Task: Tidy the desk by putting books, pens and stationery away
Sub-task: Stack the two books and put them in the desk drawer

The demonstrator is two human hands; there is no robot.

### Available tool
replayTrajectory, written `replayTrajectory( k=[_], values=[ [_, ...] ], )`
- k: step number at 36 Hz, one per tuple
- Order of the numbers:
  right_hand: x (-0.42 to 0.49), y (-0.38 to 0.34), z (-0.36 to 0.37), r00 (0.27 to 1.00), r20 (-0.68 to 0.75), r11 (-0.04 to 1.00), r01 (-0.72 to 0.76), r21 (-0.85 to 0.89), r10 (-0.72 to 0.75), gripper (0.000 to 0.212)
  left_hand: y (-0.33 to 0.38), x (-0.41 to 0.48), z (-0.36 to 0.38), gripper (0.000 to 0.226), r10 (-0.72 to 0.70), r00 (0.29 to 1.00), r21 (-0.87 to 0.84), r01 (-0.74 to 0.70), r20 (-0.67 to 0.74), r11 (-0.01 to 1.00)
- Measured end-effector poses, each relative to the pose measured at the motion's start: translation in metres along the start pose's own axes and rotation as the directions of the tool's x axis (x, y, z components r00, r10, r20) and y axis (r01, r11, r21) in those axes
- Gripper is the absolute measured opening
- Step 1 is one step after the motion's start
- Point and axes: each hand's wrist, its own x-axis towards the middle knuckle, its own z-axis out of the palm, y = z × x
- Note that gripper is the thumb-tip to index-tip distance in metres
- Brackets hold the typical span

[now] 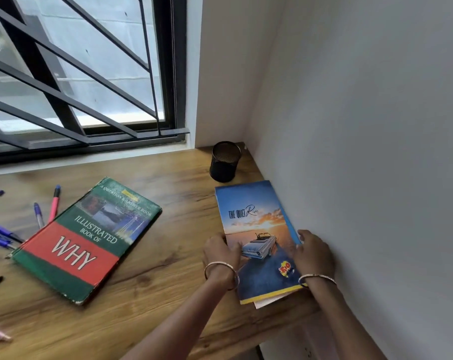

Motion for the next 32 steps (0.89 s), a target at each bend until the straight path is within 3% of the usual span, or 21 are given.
replayTrajectory(
  k=[6, 12, 17, 21, 27, 32],
  values=[
    [0.008, -0.006, 0.015, 0.985, 0.154, 0.997, 0.081, -0.017, -0.077, 0.037, 0.013, -0.002, 0.009, 0.026, -0.154, 0.988, -0.148, 0.155, 0.017, 0.977],
    [0.013, -0.017, 0.016, 0.987, 0.162, 0.995, 0.029, -0.094, -0.013, 0.054, 0.02, 0.003, 0.011, 0.016, -0.323, 0.943, -0.368, 0.331, 0.085, 0.869],
    [0.01, -0.024, 0.016, 0.987, 0.161, 0.994, 0.034, -0.105, -0.017, 0.053, 0.014, 0.006, 0.01, 0.009, -0.378, 0.908, -0.488, 0.416, 0.181, 0.767],
    [-0.004, -0.029, 0.027, 0.979, 0.185, 0.993, 0.098, -0.065, -0.085, 0.059, -0.003, 0.003, 0.013, 0.021, -0.406, 0.898, -0.545, 0.427, 0.166, 0.722],
    [-0.018, -0.03, 0.039, 0.965, 0.211, 0.988, 0.141, 0.07, -0.152, 0.06, -0.023, 0.0, 0.001, 0.021, -0.408, 0.903, -0.604, 0.402, 0.136, 0.688],
    [-0.018, -0.025, 0.034, 0.961, 0.227, 0.987, 0.162, -0.005, -0.157, 0.075, -0.034, 0.005, -0.014, 0.008, -0.398, 0.913, -0.695, 0.344, 0.091, 0.631]
  ],
)
